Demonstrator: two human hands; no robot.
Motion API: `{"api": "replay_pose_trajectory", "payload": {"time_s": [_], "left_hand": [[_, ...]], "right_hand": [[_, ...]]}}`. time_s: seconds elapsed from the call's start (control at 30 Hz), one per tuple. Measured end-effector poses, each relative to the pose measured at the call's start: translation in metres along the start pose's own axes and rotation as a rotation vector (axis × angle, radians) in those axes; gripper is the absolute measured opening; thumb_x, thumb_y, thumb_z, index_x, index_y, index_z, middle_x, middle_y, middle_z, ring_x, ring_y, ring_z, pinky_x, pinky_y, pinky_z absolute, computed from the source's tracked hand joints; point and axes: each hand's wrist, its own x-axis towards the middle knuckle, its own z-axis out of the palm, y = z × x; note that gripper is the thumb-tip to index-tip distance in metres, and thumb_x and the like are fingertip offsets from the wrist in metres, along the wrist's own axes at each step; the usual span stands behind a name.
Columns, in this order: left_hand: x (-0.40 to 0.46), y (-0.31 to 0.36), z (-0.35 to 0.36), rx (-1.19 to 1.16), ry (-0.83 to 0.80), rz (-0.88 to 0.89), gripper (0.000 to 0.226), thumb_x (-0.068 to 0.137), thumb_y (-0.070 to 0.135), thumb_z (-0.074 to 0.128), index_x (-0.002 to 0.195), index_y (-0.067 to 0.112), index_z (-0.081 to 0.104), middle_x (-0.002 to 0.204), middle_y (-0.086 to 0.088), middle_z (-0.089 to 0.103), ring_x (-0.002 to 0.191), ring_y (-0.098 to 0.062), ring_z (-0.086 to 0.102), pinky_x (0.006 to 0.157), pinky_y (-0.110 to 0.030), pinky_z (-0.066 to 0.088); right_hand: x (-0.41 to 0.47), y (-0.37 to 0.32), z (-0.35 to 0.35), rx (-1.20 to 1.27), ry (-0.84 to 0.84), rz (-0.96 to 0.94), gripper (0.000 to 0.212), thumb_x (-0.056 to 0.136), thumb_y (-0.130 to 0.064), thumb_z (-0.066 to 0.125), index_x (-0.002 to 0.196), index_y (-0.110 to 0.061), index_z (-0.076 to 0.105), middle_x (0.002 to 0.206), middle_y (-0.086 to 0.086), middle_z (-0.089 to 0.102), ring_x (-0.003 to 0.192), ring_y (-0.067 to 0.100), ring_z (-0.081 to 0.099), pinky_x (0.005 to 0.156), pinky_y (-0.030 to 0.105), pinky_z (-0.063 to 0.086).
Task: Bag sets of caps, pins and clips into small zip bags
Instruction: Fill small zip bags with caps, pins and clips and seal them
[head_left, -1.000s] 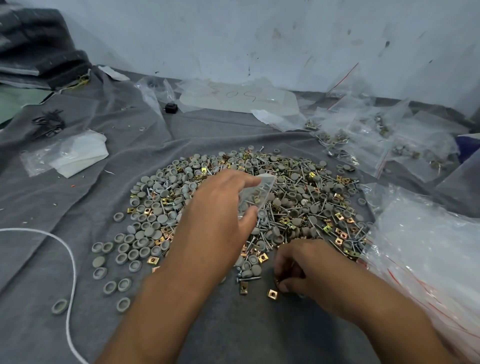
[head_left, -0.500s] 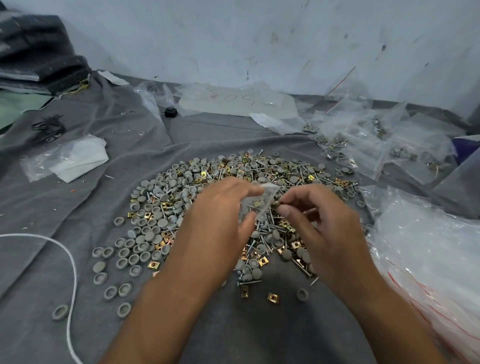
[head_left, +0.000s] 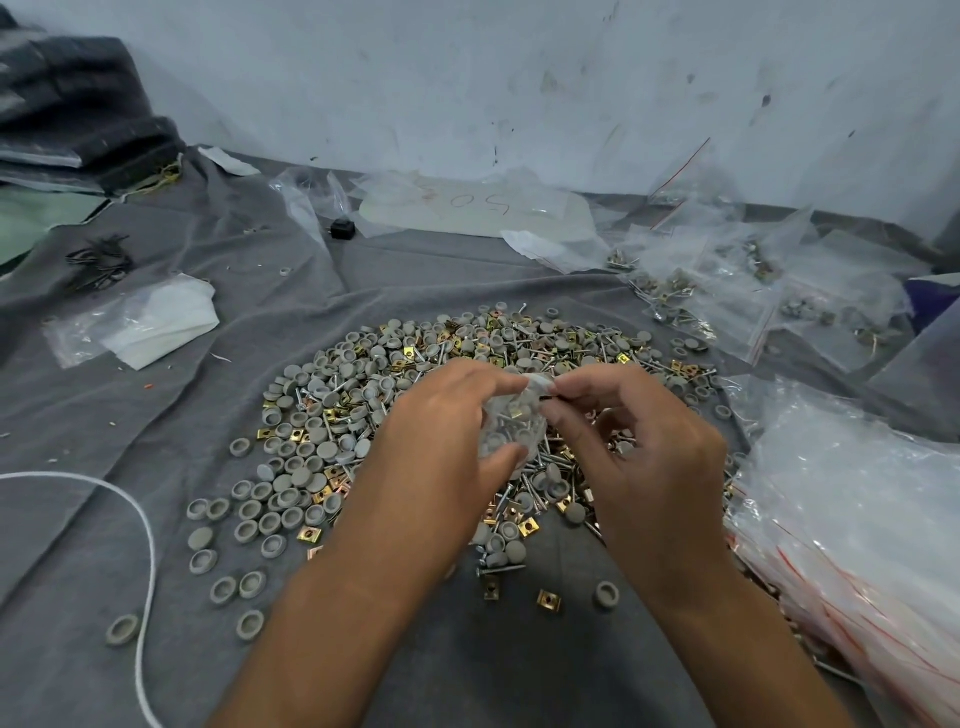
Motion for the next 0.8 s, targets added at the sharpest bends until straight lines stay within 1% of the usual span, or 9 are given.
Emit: {"api": "replay_pose_trajectory", "payload": {"time_s": [0.13, 0.23, 0.27, 0.33, 0.4, 0.47, 0.6, 0.67, 0.8], "left_hand": [[0.000, 0.002, 0.000, -0.014, -0.002, -0.005, 0.051, 0.074, 0.030, 0.083, 0.122, 0.033, 0.065, 0.111, 0.024, 0.059, 0.085, 0.012, 0.048, 0.083, -0.006, 0.038], [-0.001, 0.000, -0.001, 0.007, 0.008, -0.015, 0.050, 0.076, 0.027, 0.082, 0.123, 0.033, 0.065, 0.111, 0.026, 0.056, 0.085, 0.010, 0.049, 0.082, -0.004, 0.037], [-0.001, -0.001, -0.001, 0.017, 0.012, -0.018, 0.050, 0.077, 0.026, 0.082, 0.123, 0.033, 0.064, 0.111, 0.026, 0.055, 0.086, 0.008, 0.049, 0.084, -0.006, 0.038], [0.000, -0.002, -0.001, 0.026, 0.026, -0.021, 0.048, 0.080, 0.022, 0.080, 0.124, 0.033, 0.064, 0.113, 0.025, 0.057, 0.088, 0.007, 0.049, 0.087, -0.008, 0.038], [0.001, -0.002, 0.000, 0.026, 0.043, -0.021, 0.044, 0.083, 0.018, 0.077, 0.123, 0.032, 0.065, 0.113, 0.022, 0.060, 0.087, 0.007, 0.049, 0.085, -0.004, 0.036], [0.002, -0.002, 0.000, 0.028, 0.045, -0.019, 0.040, 0.085, 0.018, 0.075, 0.122, 0.032, 0.066, 0.113, 0.021, 0.061, 0.087, 0.007, 0.049, 0.085, -0.004, 0.035], [0.002, -0.001, 0.000, 0.014, 0.040, -0.022, 0.039, 0.086, 0.018, 0.074, 0.122, 0.031, 0.066, 0.114, 0.020, 0.063, 0.088, 0.006, 0.050, 0.088, -0.007, 0.035], [0.002, -0.001, 0.000, 0.014, 0.040, -0.020, 0.040, 0.086, 0.018, 0.074, 0.123, 0.031, 0.066, 0.114, 0.020, 0.063, 0.089, 0.007, 0.050, 0.088, -0.007, 0.035], [0.002, -0.001, 0.000, 0.005, 0.043, -0.019, 0.040, 0.085, 0.017, 0.075, 0.122, 0.030, 0.066, 0.114, 0.019, 0.064, 0.088, 0.006, 0.052, 0.088, -0.010, 0.039]], "right_hand": [[-0.001, -0.002, 0.002, -0.030, -0.080, -0.022, 0.016, 0.089, -0.015, 0.076, 0.104, -0.018, 0.073, 0.098, -0.013, 0.071, 0.090, -0.009, 0.062, 0.079, 0.004, 0.043], [0.002, -0.001, -0.005, -0.006, -0.120, 0.005, 0.010, 0.089, -0.017, 0.077, 0.096, -0.020, 0.071, 0.090, -0.016, 0.069, 0.084, -0.003, 0.064, 0.072, 0.006, 0.045], [0.002, 0.000, -0.009, -0.002, -0.186, 0.032, 0.012, 0.087, -0.020, 0.078, 0.092, -0.024, 0.068, 0.084, -0.020, 0.066, 0.079, -0.002, 0.064, 0.068, 0.006, 0.043], [0.001, 0.004, -0.019, -0.040, -0.493, 0.177, 0.020, 0.081, -0.037, 0.081, 0.085, -0.034, 0.061, 0.073, -0.019, 0.062, 0.074, -0.001, 0.061, 0.062, 0.007, 0.043], [-0.005, 0.009, -0.023, -0.214, -0.919, 0.329, 0.035, 0.072, -0.058, 0.081, 0.088, -0.037, 0.058, 0.081, -0.018, 0.063, 0.076, -0.002, 0.060, 0.063, 0.015, 0.047], [-0.013, 0.012, -0.022, -0.380, -1.150, 0.352, 0.043, 0.067, -0.062, 0.083, 0.094, -0.039, 0.057, 0.084, -0.019, 0.061, 0.079, -0.002, 0.058, 0.069, 0.023, 0.050], [-0.018, 0.012, -0.017, -0.306, -1.188, 0.385, 0.032, 0.073, -0.042, 0.085, 0.090, -0.040, 0.058, 0.081, -0.024, 0.067, 0.073, -0.006, 0.062, 0.059, 0.018, 0.042], [-0.019, 0.010, -0.016, -0.210, -1.156, 0.396, 0.024, 0.078, -0.037, 0.079, 0.092, -0.039, 0.060, 0.083, -0.027, 0.069, 0.076, -0.008, 0.063, 0.064, 0.018, 0.048], [-0.019, -0.001, -0.008, -0.068, -1.044, 0.252, 0.016, 0.080, -0.028, 0.068, 0.094, -0.036, 0.068, 0.087, -0.016, 0.061, 0.081, 0.000, 0.061, 0.077, 0.024, 0.054]]}}
